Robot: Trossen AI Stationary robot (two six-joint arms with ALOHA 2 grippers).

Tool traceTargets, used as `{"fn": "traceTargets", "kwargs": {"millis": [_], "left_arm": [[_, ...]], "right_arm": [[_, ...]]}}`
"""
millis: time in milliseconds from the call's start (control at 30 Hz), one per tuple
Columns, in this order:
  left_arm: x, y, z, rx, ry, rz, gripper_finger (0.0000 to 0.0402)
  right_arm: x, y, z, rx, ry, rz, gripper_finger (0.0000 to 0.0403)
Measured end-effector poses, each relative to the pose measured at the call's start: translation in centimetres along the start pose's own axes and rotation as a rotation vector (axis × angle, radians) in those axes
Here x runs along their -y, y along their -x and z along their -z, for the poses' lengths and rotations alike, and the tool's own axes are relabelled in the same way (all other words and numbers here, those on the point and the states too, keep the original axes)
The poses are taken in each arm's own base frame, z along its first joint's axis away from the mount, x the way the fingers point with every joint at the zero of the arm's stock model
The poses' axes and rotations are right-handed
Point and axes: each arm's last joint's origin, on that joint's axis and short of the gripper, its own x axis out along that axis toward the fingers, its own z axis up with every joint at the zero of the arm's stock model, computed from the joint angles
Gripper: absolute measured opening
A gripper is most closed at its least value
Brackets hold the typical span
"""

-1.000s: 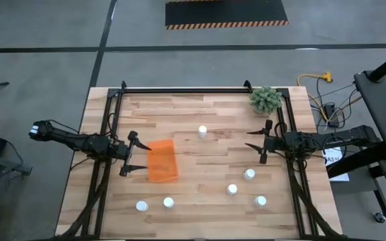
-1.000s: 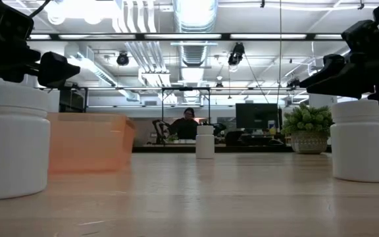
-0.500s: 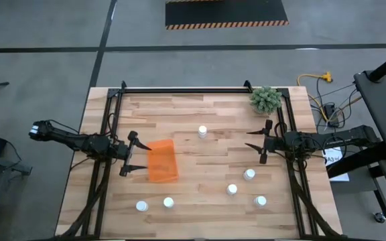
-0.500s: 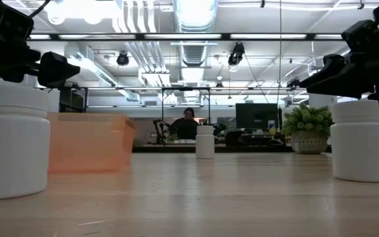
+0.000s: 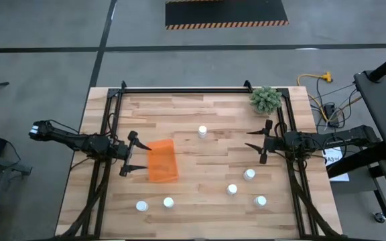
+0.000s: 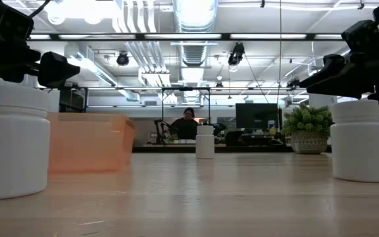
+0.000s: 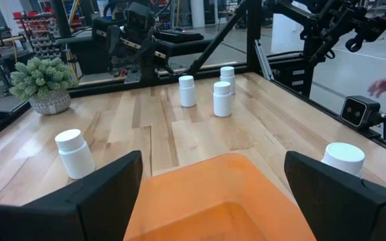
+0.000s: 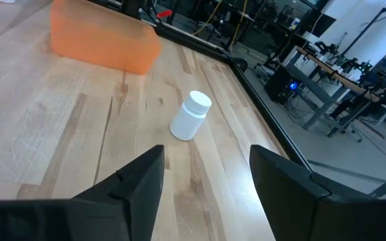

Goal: Pick and place pill bottles into a basket

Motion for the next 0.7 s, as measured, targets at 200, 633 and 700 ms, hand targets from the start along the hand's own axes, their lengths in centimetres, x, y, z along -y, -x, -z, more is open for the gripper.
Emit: {"fn": "traceTargets", "kwargs": {"millis": [200, 633, 700], "left_arm": [[0.00, 0.00, -0.01, 0.000, 0.000, 0.000, 0.0345], [0.00, 0.00, -0.01, 0.000, 0.000, 0.000, 0.0345], [0.00, 0.00, 0.00, 0.000, 0.000, 0.000, 0.0345]], "right_arm": [[0.00, 0.00, -0.01, 0.000, 0.000, 0.000, 0.0210], [0.00, 0.00, 0.00, 0.000, 0.009, 0.001, 0.0210], [0.12, 0.00, 0.02, -0.013, 0.119, 0.034, 0.0210]]}}
